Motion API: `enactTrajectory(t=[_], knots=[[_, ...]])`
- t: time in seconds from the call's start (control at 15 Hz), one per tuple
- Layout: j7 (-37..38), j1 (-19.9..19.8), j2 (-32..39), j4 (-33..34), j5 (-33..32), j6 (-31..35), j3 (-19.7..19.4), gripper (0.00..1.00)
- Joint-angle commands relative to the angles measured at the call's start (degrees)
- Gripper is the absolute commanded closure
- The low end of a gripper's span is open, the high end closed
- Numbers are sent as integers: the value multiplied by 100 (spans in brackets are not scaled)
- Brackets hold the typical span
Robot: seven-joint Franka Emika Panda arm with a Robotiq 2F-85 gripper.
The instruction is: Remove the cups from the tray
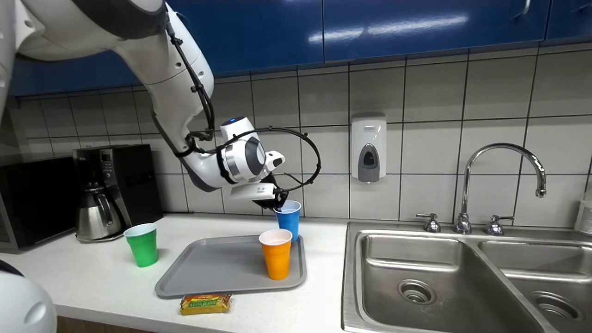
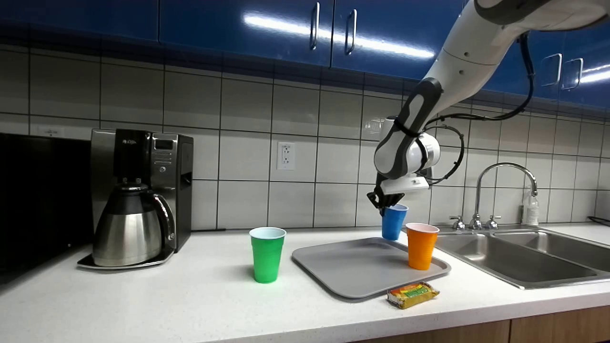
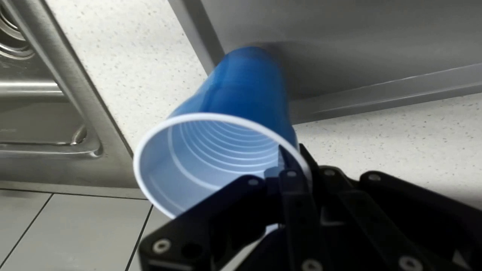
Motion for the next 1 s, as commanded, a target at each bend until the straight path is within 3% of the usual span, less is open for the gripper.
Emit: enactTrajectory(t=[0.0,0.93], knots=[[-10,2,-36,-62,-237,110,-163,99],[22,-35,202,9,-492,168,-629,99]])
